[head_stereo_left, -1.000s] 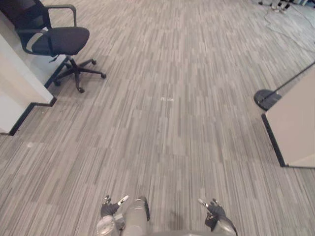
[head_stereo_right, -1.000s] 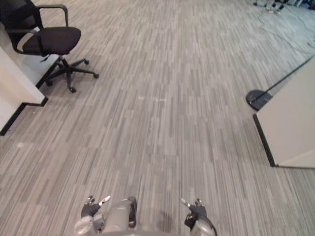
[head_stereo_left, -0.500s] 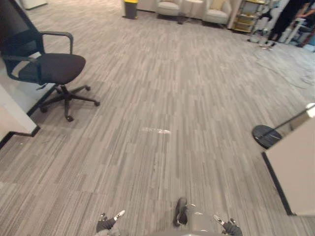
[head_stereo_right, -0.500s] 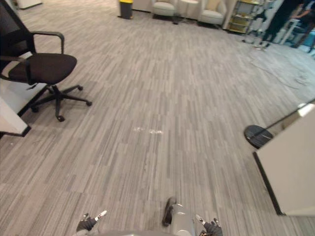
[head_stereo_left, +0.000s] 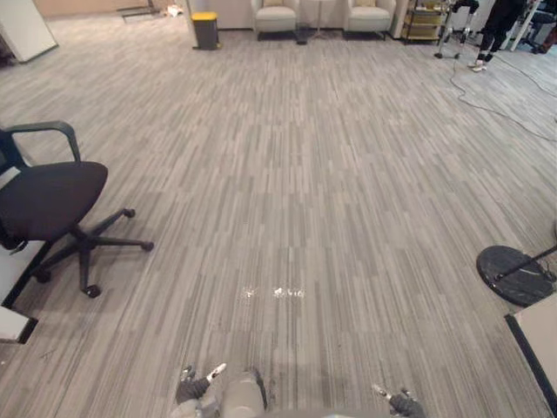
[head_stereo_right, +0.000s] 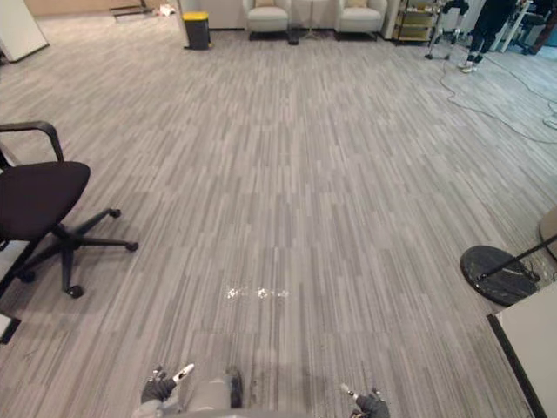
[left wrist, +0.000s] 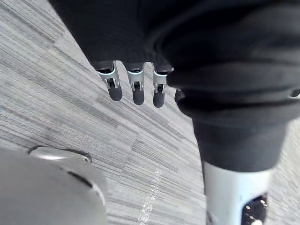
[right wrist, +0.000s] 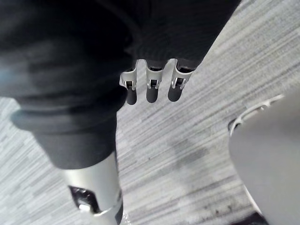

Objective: Organize washtable

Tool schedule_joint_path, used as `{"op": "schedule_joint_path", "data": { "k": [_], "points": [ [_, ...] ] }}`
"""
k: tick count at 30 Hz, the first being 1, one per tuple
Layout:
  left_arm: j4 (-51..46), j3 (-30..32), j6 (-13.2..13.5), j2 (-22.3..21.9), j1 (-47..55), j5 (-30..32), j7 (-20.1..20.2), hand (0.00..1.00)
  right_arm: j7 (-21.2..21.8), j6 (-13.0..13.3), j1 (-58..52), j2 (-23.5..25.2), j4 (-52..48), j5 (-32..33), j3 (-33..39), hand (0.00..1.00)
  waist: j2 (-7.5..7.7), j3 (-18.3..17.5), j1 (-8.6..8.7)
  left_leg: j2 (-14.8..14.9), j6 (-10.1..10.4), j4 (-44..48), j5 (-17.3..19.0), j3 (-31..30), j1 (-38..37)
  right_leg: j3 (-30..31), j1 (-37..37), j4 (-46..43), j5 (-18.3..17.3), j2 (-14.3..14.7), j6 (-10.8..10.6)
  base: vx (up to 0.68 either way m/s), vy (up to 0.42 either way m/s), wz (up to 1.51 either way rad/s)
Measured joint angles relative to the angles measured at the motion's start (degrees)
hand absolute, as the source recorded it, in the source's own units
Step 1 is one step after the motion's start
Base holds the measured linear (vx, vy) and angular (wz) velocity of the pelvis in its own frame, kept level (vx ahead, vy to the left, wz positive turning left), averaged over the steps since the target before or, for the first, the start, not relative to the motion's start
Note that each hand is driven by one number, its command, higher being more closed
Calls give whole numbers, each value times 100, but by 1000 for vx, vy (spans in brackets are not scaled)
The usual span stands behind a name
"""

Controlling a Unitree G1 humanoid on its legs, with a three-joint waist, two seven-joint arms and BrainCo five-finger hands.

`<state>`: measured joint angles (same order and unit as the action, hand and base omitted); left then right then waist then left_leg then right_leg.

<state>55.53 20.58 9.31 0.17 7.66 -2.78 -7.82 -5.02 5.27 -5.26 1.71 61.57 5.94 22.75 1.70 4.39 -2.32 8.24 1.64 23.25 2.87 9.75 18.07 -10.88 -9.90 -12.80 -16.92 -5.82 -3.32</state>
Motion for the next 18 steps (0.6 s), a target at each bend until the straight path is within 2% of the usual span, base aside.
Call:
{"op": "schedule_joint_path", "data": {
  "k": [1,2,3,4,5,6,7,8,9,10,11,12,13,14,16,17,18],
  "points": [
    [-4,-10,-1,93,-30,-10,7,0,11,-11,32,44,-1,-19,-40,0,95,55,28,-9,-123,267,83,29,93,46,-1,6,207,-92,-65,436,183,4],
    [7,43,-19,162,-23,-1,0,0,10,-6,34,95,-14,-43,14,0,134,76,-38,84,-112,770,169,102,237,216,-37,-49,431,-76,-110,474,261,-20],
    [94,189,-75,166,46,-6,0,0,14,-5,29,187,-26,-97,199,0,170,77,-166,25,-131,1214,445,171,312,404,22,-529,539,-140,-182,403,367,-53],
    [133,177,-145,122,200,-5,-1,0,11,8,-111,105,-23,-95,350,0,66,40,-200,-59,-434,956,728,170,2,552,332,-1574,527,-227,-197,375,370,-49],
    [166,111,-160,122,320,0,1,0,19,11,-176,60,-27,-94,385,0,28,-28,-172,-75,-340,885,1143,159,-135,641,579,-2217,545,-274,-183,297,305,-16],
    [366,-54,-177,356,354,-12,9,0,27,3,-181,154,17,-47,450,0,319,-69,-105,-435,-425,954,1424,253,-345,869,1060,-3393,835,-651,-220,335,149,17],
    [485,-136,-215,459,346,0,5,0,25,-16,-188,138,56,-35,459,0,436,-56,-37,-612,-503,959,1553,285,-523,973,1262,-3951,1303,-833,-259,470,153,24],
    [506,-183,-260,469,366,8,8,0,42,-25,-175,73,112,-34,559,0,373,-16,23,-673,-614,953,1770,293,-842,1007,1475,-4584,1800,-906,-251,483,145,1],
    [542,-209,-268,457,379,11,9,0,43,-22,-150,50,112,-31,612,0,318,20,20,-673,-606,930,1843,296,-1020,999,1629,-4929,1623,-882,-177,452,163,-19],
    [608,-219,-300,443,389,16,16,0,50,-14,-140,0,103,-34,652,0,237,61,46,-671,-597,724,1919,327,-1424,867,1935,-5367,1171,-801,-42,428,161,-20],
    [608,-217,-315,435,395,22,18,0,54,-9,-141,-12,95,-34,658,0,216,63,94,-656,-600,597,1928,356,-1606,769,2068,-5425,1002,-759,-3,507,161,-17],
    [607,-200,-327,401,361,43,20,0,83,-5,-164,-39,-7,-35,678,0,139,96,167,-608,-601,157,1929,431,-2093,352,2539,-5248,638,-598,18,421,109,-9],
    [603,-183,-326,378,334,83,20,0,102,0,-183,-56,-39,-35,678,0,102,117,172,-581,-598,21,1928,457,-2257,141,2720,-5063,550,-560,54,422,82,-7],
    [592,-144,-328,317,244,134,20,0,124,-6,-233,-66,-165,-44,659,0,16,158,178,-518,-557,-169,1951,458,-2519,-317,3003,-4473,472,-505,70,437,66,4],
    [519,-104,-317,228,211,207,27,0,127,-16,-404,-78,-242,-43,643,0,-75,210,194,-448,-392,-560,1964,471,-2999,-1148,3135,-2728,560,-451,166,503,40,16],
    [479,-101,-314,211,206,227,28,0,126,-20,-437,-74,-243,-45,621,0,-80,207,206,-436,-346,-643,1983,468,-3111,-1280,3122,-2219,623,-398,194,516,-18,27],
    [448,-89,-275,188,215,247,30,0,126,-28,-479,-67,-268,-29,529,0,-71,205,256,-458,-110,-709,2112,439,-3360,-1401,3144,-1196,934,-193,297,460,-45,25]
  ]
}}
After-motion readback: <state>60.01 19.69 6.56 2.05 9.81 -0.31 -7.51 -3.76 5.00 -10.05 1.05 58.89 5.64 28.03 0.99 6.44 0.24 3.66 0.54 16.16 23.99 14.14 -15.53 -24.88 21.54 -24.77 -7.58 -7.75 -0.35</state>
